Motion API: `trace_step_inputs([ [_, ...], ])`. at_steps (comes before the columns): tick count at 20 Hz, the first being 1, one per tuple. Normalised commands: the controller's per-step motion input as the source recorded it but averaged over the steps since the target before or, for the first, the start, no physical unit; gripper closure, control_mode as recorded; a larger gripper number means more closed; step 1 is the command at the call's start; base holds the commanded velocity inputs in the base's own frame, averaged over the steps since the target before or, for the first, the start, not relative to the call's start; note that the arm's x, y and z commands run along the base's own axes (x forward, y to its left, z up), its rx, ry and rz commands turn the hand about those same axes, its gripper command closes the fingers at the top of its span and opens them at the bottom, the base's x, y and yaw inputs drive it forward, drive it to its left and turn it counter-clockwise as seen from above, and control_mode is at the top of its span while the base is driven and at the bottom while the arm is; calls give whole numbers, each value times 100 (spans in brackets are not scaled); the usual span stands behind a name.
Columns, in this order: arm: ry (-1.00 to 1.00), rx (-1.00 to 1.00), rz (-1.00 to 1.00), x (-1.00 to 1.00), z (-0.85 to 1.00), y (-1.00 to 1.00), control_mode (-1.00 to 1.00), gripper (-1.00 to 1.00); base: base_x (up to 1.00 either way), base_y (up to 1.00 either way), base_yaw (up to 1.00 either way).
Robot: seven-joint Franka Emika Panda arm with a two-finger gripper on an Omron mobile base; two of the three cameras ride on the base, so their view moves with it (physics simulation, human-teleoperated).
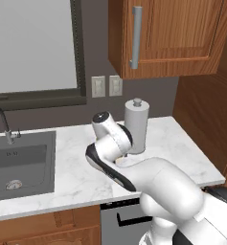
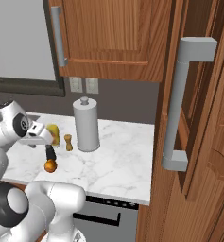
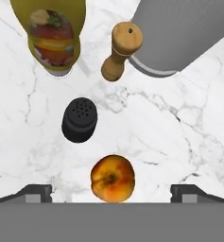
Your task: There are various items on the counter. Only move the condiments/shakers into the cabinet.
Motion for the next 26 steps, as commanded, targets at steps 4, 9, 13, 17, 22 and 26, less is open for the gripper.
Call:
trace_step_inputs([
  [4,-15,0,-3,19,-35,0,-100,-100,0,0,0],
  [9,-13,0,-2,23,-25,0,-100,-100,0,0,0],
  [13,-2,0,-2,30,-13,3,-100,-100,0,0,0],
  [17,1,0,-1,35,-7,15,-100,-100,0,0,0],
  [22,3,0,0,29,-9,19,-100,-100,0,0,0],
  [26,2,0,0,21,-15,11,-100,-100,0,0,0],
])
